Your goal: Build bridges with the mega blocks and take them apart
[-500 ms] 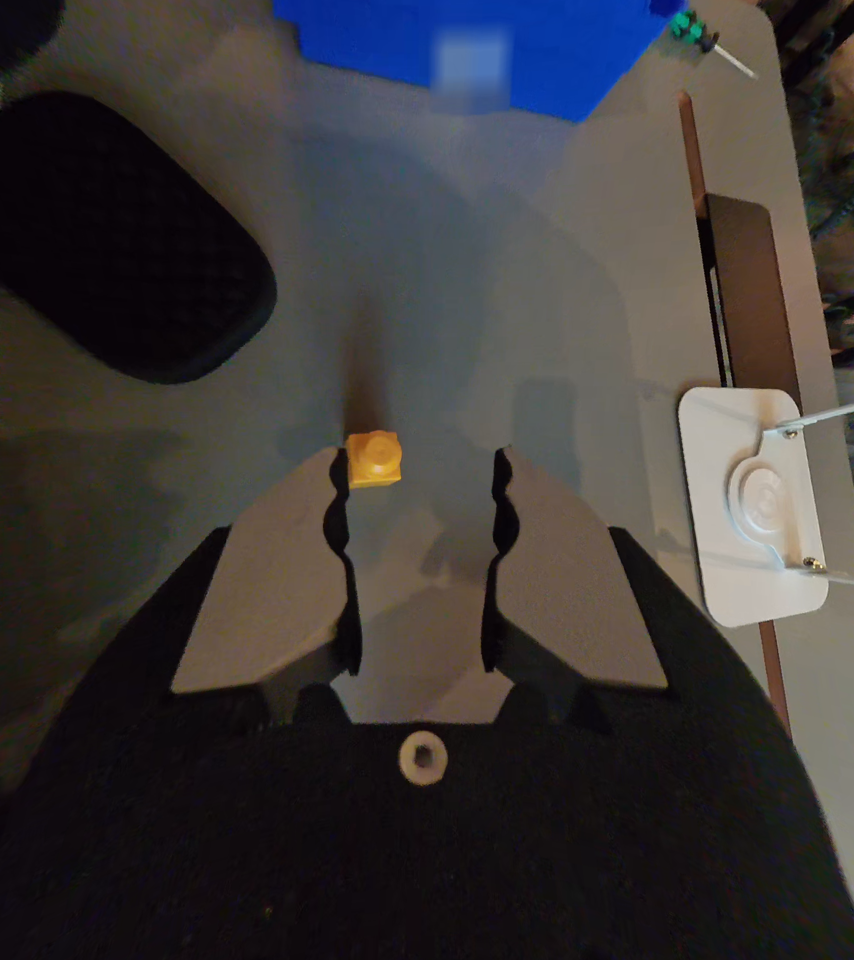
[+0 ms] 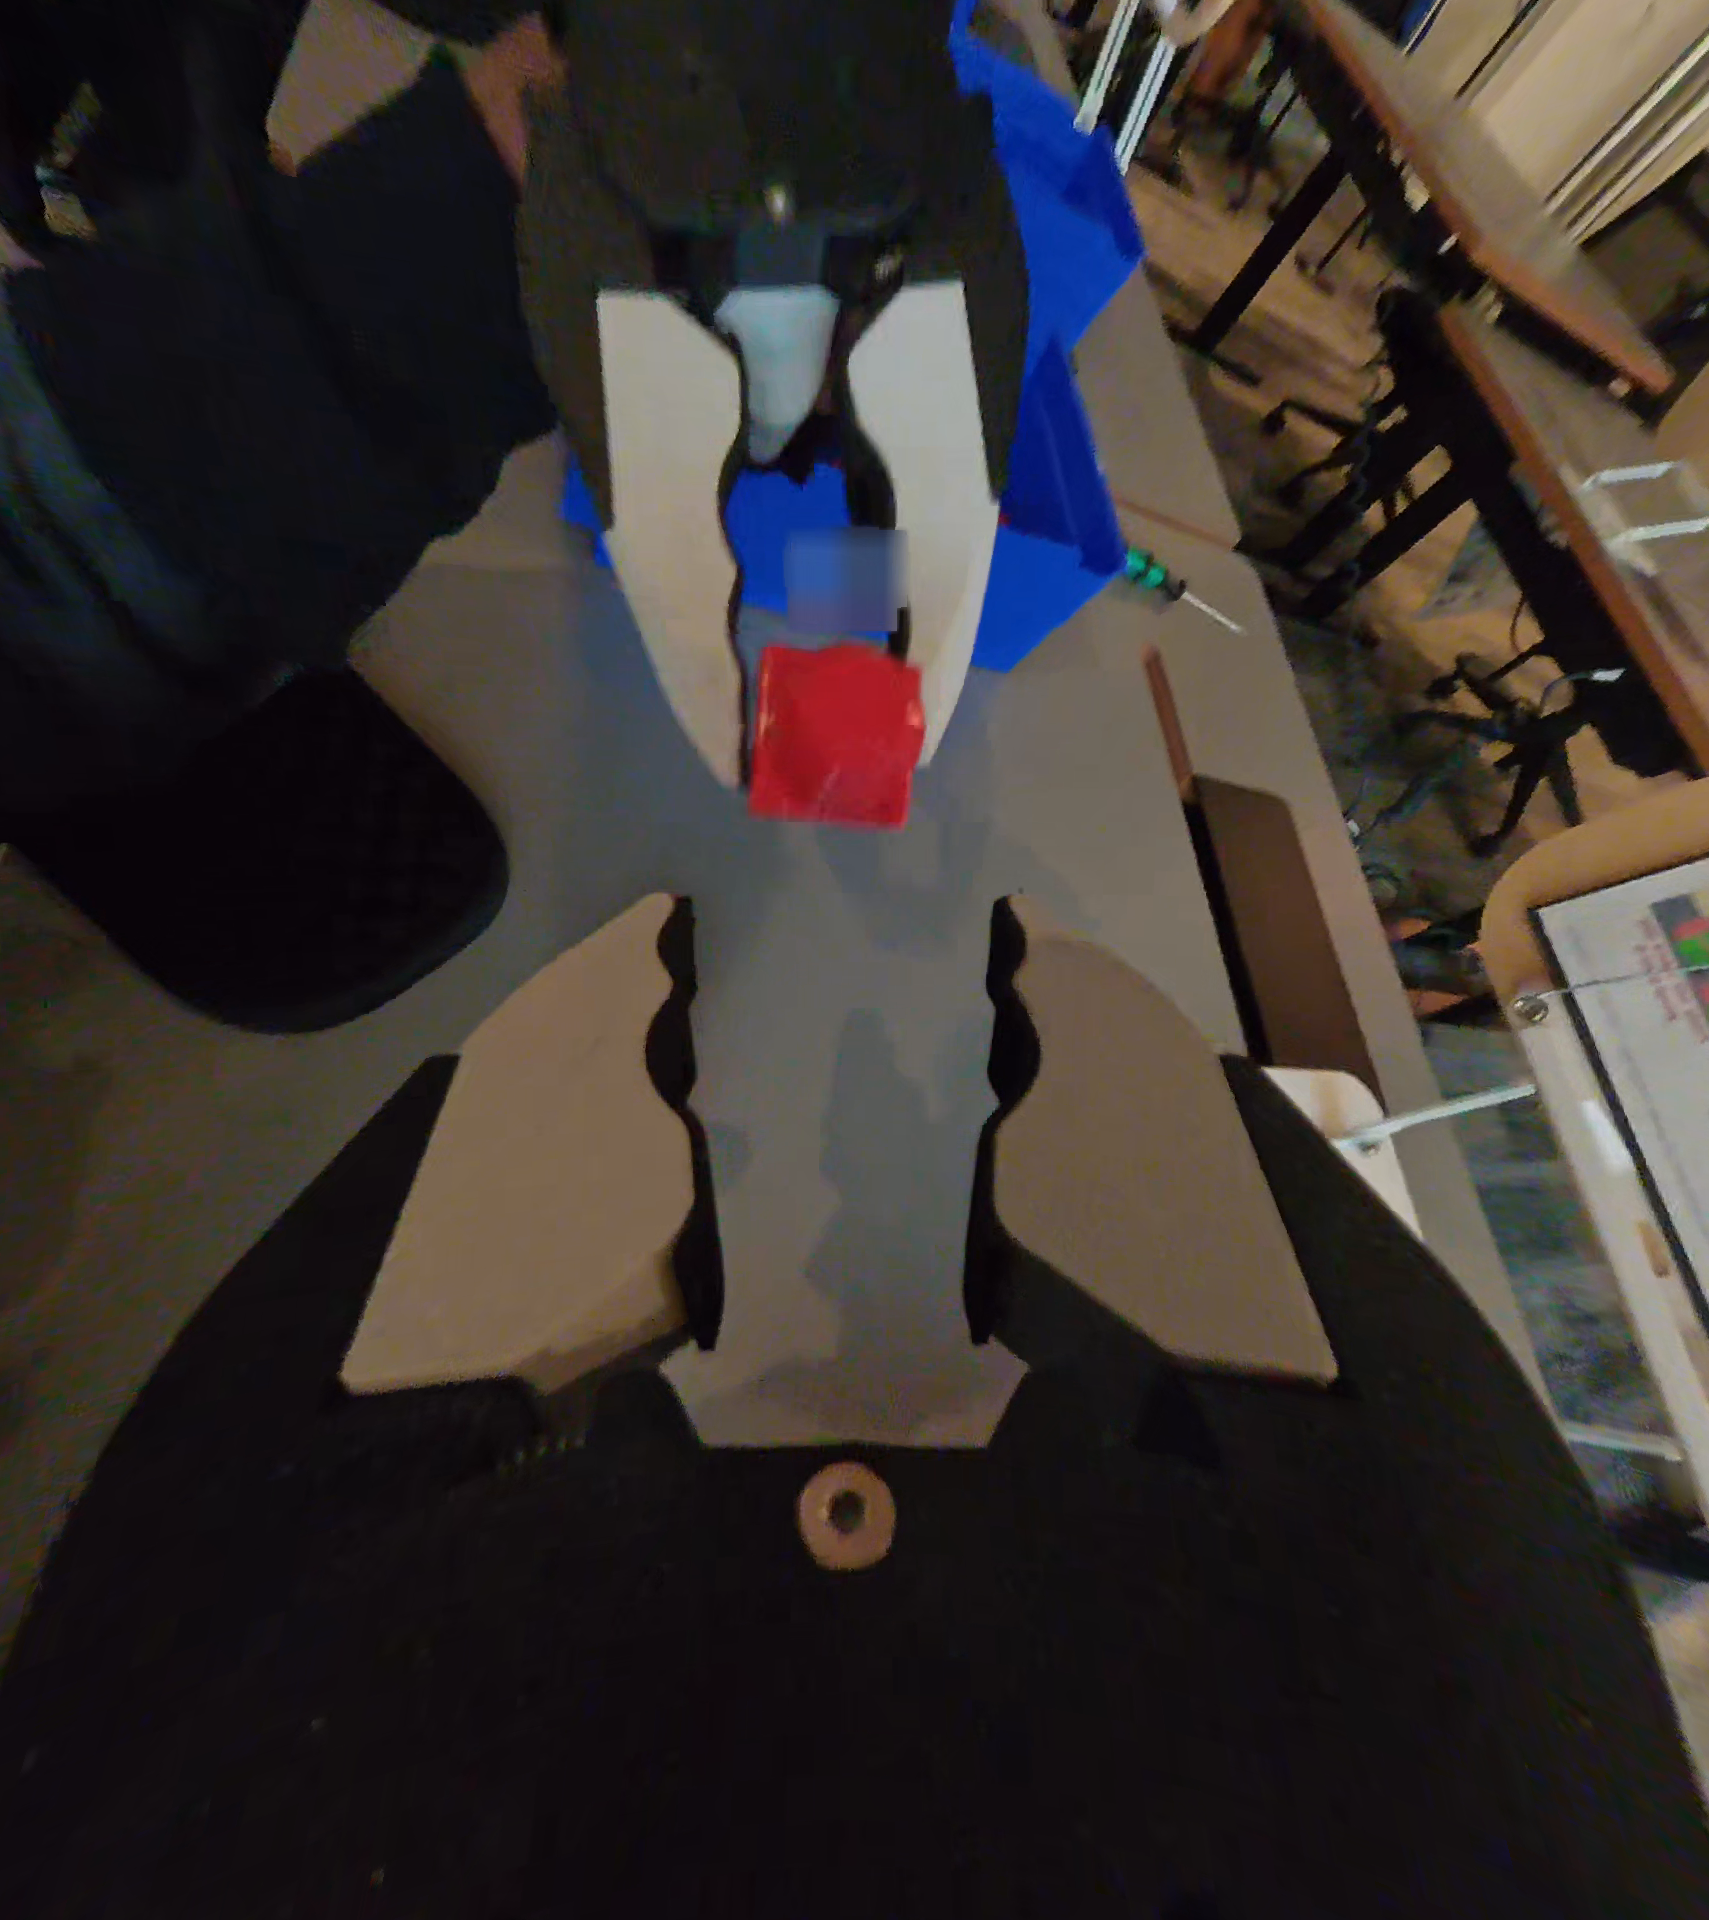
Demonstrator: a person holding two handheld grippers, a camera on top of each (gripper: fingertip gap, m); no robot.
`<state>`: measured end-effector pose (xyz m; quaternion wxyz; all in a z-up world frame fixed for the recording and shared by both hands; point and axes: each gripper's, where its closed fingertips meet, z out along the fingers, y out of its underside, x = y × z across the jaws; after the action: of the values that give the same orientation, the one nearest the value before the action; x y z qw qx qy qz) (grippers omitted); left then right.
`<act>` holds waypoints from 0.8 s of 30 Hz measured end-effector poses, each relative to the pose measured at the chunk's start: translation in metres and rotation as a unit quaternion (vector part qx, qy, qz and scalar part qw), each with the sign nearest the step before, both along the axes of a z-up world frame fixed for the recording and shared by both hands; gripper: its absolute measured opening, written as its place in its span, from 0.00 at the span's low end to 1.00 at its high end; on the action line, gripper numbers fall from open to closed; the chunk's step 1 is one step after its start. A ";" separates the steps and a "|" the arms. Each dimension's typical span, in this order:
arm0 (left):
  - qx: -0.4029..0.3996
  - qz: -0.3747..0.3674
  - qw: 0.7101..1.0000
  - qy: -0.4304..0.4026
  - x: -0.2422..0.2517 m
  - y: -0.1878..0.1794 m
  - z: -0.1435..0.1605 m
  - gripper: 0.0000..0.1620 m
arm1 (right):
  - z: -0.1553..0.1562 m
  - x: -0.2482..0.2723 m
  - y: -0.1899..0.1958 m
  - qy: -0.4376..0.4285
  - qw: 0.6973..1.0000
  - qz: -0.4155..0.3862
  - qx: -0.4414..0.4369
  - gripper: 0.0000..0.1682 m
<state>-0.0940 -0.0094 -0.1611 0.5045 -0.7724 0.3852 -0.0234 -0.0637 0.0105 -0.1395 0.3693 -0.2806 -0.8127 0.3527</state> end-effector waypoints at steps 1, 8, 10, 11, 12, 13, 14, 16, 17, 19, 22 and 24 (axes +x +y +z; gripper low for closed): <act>0.004 -0.013 1.000 0.007 0.006 0.003 -0.002 0.23 | -0.002 -0.001 -0.001 0.001 1.000 0.002 0.001 0.32; -0.011 -0.004 1.000 0.029 0.003 0.018 -0.010 0.23 | -0.020 -0.008 0.002 -0.020 1.000 -0.002 0.005 0.32; -0.023 -0.002 0.999 0.036 0.002 0.020 -0.016 0.23 | -0.023 -0.011 0.001 -0.018 1.000 0.002 0.007 0.32; -0.027 -0.004 0.999 0.039 0.002 0.021 -0.019 0.23 | -0.024 -0.012 0.000 -0.018 1.000 0.002 0.008 0.31; -0.031 -0.006 0.999 0.040 0.004 0.022 -0.020 0.23 | -0.025 -0.013 0.001 -0.018 1.000 0.000 0.010 0.31; -0.034 -0.008 0.998 0.042 0.005 0.024 -0.022 0.23 | -0.027 -0.015 0.001 -0.017 1.000 -0.002 0.012 0.31; -0.037 -0.009 0.998 0.045 0.006 0.025 -0.023 0.23 | -0.028 -0.016 0.001 -0.018 1.000 -0.003 0.014 0.30; -0.043 -0.010 0.998 0.051 0.008 0.026 -0.026 0.23 | -0.031 -0.018 0.001 -0.020 1.000 -0.002 0.017 0.30; -0.046 -0.012 0.998 0.052 0.009 0.026 -0.027 0.23 | -0.032 -0.019 0.000 -0.018 1.000 -0.001 0.019 0.29; -0.048 -0.015 0.997 0.052 0.010 0.026 -0.028 0.23 | -0.032 -0.021 0.000 -0.010 1.000 0.002 0.021 0.21; -0.040 -0.013 0.998 0.048 0.008 0.026 -0.027 0.23 | -0.032 -0.021 0.002 -0.005 1.000 0.003 0.026 0.20; -0.032 -0.019 0.998 0.044 0.008 0.024 -0.025 0.27 | -0.030 -0.019 0.005 -0.003 1.000 0.005 0.028 0.20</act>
<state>-0.0860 0.0142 -0.1858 0.4618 -0.7810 0.4204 -0.0111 -0.0823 0.0154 -0.1691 0.3725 -0.2669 -0.8250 0.3307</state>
